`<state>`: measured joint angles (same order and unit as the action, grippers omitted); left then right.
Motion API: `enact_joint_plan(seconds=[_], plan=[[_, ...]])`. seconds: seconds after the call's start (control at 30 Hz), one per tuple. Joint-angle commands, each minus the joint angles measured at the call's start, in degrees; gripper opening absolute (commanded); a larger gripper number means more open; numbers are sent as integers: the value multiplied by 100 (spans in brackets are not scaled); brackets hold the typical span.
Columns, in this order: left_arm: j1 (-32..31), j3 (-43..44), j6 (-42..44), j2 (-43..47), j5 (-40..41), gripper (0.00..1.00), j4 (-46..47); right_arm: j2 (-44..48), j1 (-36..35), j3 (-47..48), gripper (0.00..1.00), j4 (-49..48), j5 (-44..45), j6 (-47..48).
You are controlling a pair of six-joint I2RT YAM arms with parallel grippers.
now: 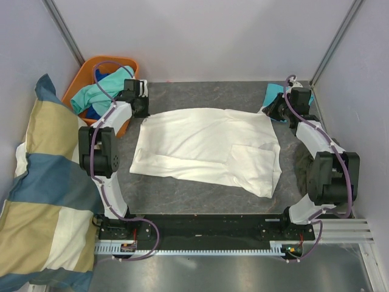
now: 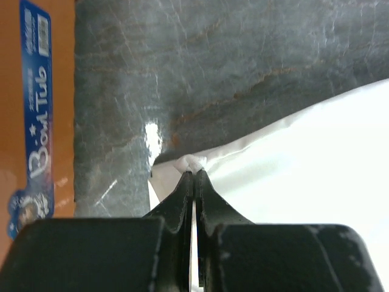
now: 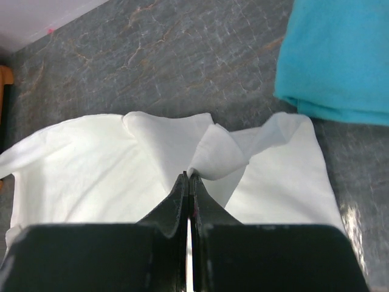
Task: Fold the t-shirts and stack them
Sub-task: Fold the tshirt
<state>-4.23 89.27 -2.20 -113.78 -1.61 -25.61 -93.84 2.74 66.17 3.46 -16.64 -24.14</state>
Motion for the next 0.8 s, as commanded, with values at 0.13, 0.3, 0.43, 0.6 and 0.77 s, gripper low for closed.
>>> enact_joint_plan(seconds=[0.13,0.3,0.43,0.6,0.77], plan=[[71,-621,-176,857,371,2,231,1412,-2,-772,0,558,882,-460],[115,-973,-158,1050,660,2,223,1939,-2,-1264,0,971,1277,-539],[194,-1105,-106,1129,820,2,240,2194,-2,-1651,0,1130,1409,-583],[221,-1254,-79,1095,995,2,232,2493,-2,-2029,0,1279,1409,-653],[221,-1413,-158,1173,970,2,179,2774,-2,-2205,0,1516,1444,-662]])
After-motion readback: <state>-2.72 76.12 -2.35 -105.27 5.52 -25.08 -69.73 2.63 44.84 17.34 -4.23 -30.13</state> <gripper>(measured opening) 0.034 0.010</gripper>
